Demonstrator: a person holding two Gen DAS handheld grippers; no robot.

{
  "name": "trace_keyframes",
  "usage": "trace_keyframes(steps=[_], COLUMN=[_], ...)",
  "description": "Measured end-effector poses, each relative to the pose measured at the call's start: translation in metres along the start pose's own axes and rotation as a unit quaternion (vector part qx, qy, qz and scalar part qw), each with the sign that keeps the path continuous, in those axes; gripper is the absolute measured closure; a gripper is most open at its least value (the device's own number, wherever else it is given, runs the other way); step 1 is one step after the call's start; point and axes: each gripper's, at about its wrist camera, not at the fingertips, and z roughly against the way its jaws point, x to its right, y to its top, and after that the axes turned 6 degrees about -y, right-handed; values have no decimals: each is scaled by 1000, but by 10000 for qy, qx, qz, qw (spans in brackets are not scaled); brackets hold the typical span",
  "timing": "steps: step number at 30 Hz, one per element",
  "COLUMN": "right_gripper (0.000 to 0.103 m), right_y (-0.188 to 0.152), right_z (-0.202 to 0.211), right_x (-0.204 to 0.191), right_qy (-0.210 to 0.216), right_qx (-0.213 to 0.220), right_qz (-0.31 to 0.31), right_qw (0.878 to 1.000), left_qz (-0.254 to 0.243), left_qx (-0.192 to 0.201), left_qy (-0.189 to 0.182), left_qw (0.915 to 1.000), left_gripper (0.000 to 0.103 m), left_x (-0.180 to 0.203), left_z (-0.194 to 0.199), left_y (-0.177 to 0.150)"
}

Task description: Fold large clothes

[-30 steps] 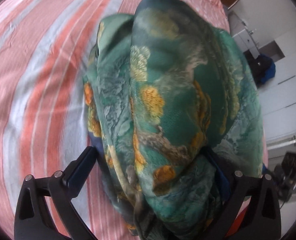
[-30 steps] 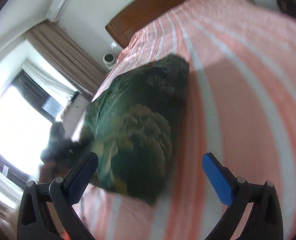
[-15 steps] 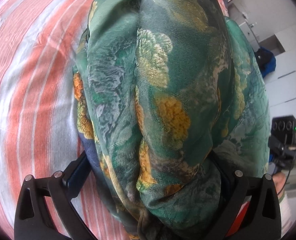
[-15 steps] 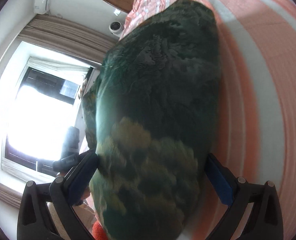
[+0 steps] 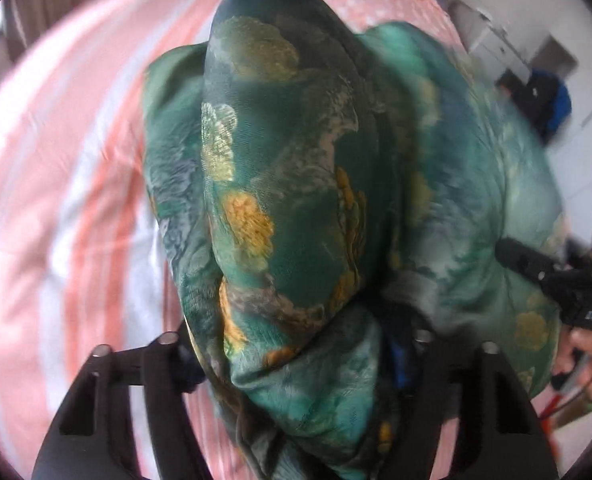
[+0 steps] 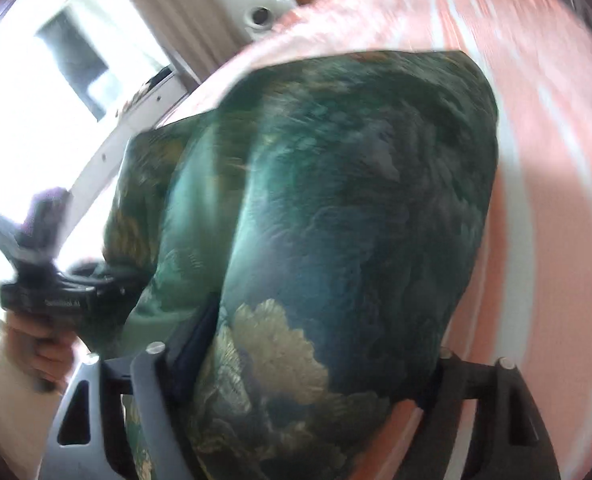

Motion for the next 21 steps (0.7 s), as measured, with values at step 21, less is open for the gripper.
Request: trace_keyframes(steps=[21], right_gripper=[0], right_y=[11], right_z=[52], right_x=[116], right_qy=[-1149], right_qx=[652], right_qz=[-611], right_qw=[9893], left_qz=[880], left_qx=[1326], left_qy=[-441], left_qw=[9863], left_gripper=[4], left_x=[82], left_z=[-18], left_y=[63])
